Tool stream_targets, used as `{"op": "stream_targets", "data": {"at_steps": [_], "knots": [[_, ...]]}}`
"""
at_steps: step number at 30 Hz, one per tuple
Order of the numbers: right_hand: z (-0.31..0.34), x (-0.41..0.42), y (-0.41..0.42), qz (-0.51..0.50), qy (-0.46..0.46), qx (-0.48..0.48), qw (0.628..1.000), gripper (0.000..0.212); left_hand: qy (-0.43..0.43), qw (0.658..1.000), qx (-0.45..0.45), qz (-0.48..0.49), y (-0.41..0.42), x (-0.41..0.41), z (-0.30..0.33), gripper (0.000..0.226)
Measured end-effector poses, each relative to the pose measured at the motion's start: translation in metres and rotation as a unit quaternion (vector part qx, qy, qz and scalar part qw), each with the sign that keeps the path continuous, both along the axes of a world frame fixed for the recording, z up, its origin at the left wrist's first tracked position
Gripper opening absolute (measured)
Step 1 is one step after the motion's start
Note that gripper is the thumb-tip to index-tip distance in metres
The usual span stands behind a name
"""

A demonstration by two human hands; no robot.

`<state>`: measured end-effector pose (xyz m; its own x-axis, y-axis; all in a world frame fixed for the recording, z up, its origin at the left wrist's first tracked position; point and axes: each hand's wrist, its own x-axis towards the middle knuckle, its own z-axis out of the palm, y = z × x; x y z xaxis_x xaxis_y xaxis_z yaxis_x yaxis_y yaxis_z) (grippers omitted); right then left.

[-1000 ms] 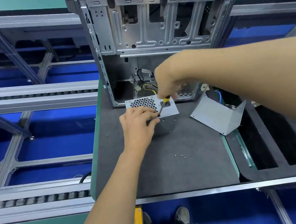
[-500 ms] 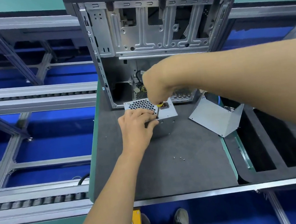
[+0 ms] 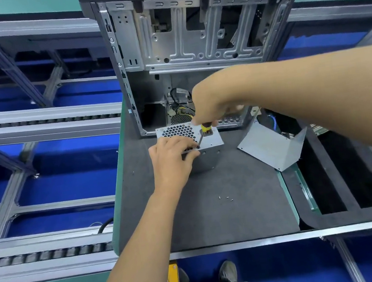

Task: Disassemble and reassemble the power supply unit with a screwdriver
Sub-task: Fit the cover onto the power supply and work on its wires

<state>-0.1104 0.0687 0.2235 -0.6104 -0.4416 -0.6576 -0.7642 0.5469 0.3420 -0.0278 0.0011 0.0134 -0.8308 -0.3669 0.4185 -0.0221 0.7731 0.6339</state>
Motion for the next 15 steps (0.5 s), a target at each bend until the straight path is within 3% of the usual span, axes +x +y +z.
{"op": "stream_targets", "data": {"at_steps": [5, 8, 11, 13, 15], "knots": [[-0.001, 0.02, 0.017, 0.226, 0.112, -0.074, 0.965, 0.014, 0.0, 1.0, 0.002, 0.007, 0.0, -0.001, 0.002, 0.012], [-0.001, 0.022, 0.014, 0.3, 0.126, -0.079, 0.942, 0.022, -0.001, 1.0, 0.001, 0.007, 0.0, -0.001, 0.0, 0.012], [-0.006, 0.013, 0.002, 0.187, 0.097, -0.067, 0.975, 0.024, 0.0, 1.0, 0.008, 0.009, 0.0, -0.002, 0.0, 0.012], [-0.005, -0.004, -0.005, 0.026, 0.015, -0.057, 0.998, 0.017, 0.005, 1.0, 0.005, 0.002, 0.001, 0.001, -0.001, 0.012], [-0.001, -0.015, -0.008, -0.124, -0.056, -0.035, 0.99, 0.027, 0.006, 1.0, 0.0, -0.002, 0.001, 0.003, 0.001, 0.011]]}}
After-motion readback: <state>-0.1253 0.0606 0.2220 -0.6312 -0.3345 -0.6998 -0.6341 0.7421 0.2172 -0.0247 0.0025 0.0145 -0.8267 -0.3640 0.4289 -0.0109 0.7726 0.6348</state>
